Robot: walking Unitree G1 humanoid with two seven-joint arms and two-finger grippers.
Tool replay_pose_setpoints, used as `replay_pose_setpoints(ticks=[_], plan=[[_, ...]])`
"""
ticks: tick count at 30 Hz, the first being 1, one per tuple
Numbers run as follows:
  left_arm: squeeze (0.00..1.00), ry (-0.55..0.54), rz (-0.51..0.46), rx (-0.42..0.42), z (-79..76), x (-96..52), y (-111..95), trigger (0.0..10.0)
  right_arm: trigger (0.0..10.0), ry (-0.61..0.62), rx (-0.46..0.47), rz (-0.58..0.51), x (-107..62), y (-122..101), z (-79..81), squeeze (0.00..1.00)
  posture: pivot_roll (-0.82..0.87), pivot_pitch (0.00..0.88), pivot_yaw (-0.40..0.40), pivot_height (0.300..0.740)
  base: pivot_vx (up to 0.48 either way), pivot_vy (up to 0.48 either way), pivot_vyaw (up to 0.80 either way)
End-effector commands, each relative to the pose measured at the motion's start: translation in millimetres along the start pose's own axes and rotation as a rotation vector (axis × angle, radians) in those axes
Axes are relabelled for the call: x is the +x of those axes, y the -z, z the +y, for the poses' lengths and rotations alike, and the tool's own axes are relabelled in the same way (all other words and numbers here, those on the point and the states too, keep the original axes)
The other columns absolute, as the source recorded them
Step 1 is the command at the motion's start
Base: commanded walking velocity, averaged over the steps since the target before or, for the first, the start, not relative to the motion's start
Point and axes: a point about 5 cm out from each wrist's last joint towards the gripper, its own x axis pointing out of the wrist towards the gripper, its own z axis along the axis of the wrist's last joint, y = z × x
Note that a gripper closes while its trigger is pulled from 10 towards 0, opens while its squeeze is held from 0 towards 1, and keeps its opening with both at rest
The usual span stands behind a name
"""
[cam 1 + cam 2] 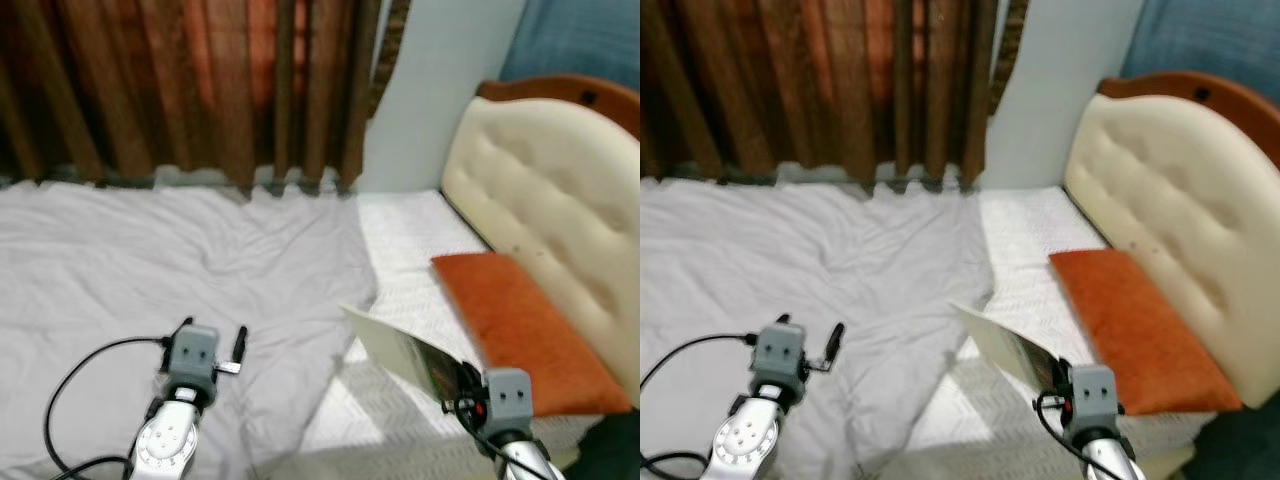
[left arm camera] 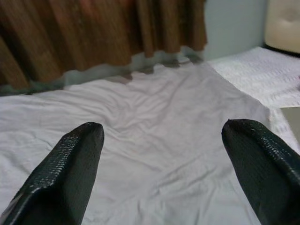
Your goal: Clean up the room
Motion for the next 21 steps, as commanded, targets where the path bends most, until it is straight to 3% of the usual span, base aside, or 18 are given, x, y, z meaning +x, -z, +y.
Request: replay_pose_setpoints(ticks=[1,16,21], plan=[[0.0,0.027,-0.015,-0.008,-10.2,5.1,-5.6,10.0,0.0,0.011,0.008,-0.042,5.5,-9.8,-4.4,0.0,0.02,0.0,-0.087,0.74,0.266,-0.398,0.0],[0.0,-0.011,-0.003,0.004,-2.6,3.2,-4.5,10.0,0.0,-0.059,0.055,-0.066,20.1,-19.2,7.1,0.0,0.03,0.0,-0.097,0.74,0.269,-0.395,0.0],[0.0,-0.037,0.026,0.01,1.5,7.1,-2.3,10.0,0.0,-0.123,0.108,-0.061,25.8,-20.8,16.9,0.0,0.04,0.0,-0.095,0.74,0.082,-0.048,0.0]])
